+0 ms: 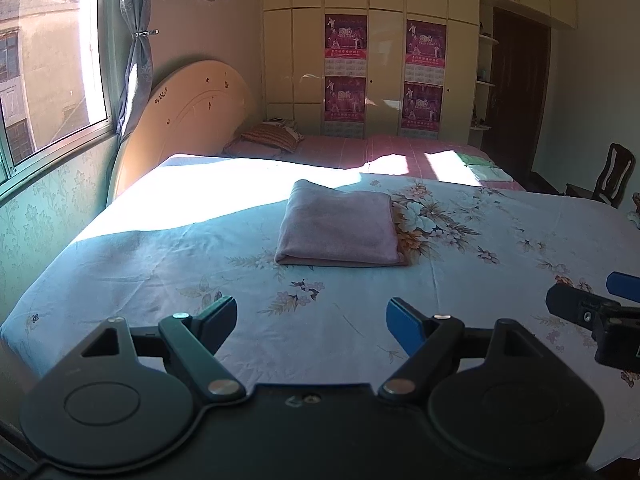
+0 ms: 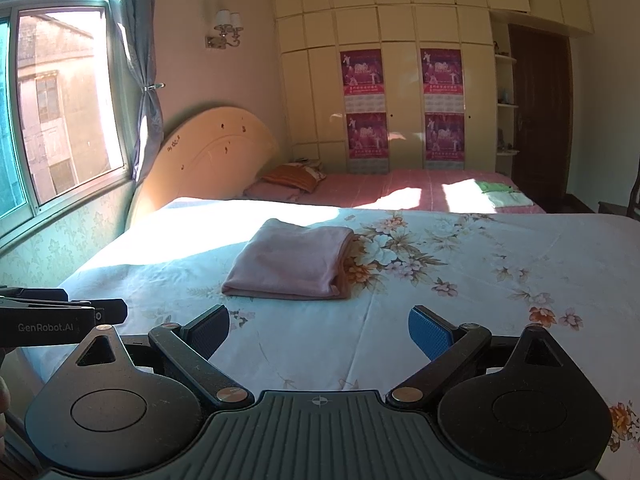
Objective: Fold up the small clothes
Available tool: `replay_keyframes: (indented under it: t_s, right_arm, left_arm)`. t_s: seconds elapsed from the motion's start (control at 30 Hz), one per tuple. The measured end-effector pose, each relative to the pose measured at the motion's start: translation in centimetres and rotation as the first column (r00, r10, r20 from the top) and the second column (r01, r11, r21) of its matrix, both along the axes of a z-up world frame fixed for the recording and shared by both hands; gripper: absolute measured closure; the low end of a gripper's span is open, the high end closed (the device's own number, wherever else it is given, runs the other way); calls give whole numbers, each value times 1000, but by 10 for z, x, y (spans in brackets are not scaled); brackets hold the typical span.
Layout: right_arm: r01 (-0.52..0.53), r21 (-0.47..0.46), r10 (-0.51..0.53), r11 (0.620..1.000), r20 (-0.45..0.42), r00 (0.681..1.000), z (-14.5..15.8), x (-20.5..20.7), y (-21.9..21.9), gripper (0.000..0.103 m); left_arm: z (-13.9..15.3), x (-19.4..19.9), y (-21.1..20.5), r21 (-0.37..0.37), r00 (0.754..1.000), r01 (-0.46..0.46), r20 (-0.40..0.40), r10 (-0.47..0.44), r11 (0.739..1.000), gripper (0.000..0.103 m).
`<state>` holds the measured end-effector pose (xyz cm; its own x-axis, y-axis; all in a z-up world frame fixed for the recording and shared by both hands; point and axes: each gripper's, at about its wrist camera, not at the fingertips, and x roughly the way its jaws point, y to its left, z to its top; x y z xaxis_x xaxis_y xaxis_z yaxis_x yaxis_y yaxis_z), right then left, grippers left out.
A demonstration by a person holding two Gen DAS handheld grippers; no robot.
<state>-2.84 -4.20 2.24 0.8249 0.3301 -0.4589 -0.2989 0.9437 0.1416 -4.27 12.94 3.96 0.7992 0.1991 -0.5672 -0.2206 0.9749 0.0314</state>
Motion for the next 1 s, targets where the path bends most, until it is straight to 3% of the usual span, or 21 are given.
replay_keyframes:
  t_s: [1.0]
  right_arm:
    - [-8,1,8,1000,-13,1000,-2,6,13,8]
  left_arm:
    - [-2,2,10,-7,1000,-1,0,1,1000,22]
